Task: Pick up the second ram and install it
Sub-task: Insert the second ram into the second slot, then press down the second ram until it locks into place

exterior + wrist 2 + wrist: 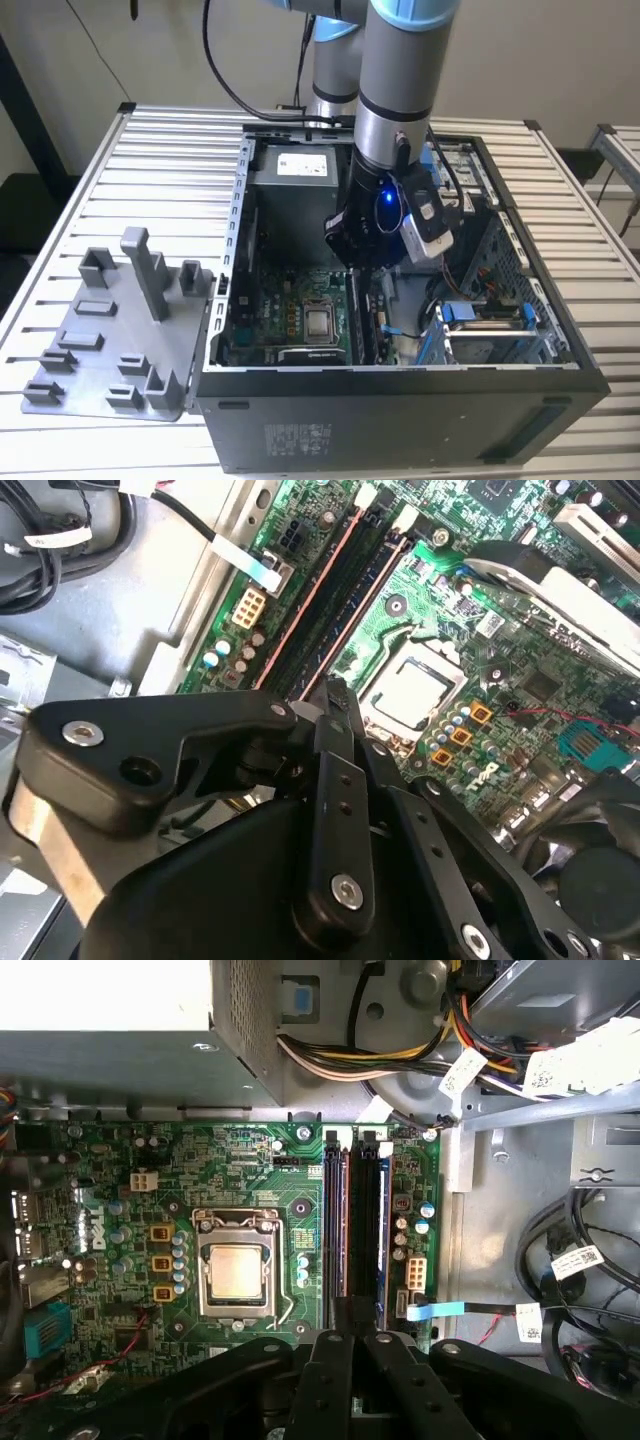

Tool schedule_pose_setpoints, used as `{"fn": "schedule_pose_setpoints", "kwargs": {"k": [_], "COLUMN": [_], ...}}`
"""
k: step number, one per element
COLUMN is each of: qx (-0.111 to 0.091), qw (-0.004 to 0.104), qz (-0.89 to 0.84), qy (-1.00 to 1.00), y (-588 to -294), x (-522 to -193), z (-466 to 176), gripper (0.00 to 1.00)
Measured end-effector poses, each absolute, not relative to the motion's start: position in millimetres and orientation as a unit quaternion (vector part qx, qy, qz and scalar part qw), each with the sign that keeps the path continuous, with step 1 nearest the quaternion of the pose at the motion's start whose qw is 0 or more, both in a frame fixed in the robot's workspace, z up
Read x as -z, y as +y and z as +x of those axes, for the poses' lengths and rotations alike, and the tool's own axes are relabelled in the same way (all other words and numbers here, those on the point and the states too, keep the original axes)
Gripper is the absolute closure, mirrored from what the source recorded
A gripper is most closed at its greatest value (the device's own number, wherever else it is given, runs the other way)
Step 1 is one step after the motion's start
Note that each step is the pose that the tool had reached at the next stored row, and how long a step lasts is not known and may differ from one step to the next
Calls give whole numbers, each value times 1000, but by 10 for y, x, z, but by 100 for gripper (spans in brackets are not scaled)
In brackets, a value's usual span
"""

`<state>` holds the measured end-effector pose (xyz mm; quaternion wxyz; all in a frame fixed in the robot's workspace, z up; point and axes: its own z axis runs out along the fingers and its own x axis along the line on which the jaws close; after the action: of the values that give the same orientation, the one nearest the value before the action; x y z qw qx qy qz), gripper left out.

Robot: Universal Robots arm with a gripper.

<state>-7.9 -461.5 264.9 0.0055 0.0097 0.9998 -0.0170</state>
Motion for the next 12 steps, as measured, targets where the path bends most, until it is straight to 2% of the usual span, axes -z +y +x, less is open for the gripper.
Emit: {"fn": "schedule_pose_setpoints", "kwargs": {"k": [12], "qx": [17], "qw": [5], "qz": [10], "qy": [1000], "y": [-4615], "x": [-2652], "z": [-78], "gripper": [89]}}
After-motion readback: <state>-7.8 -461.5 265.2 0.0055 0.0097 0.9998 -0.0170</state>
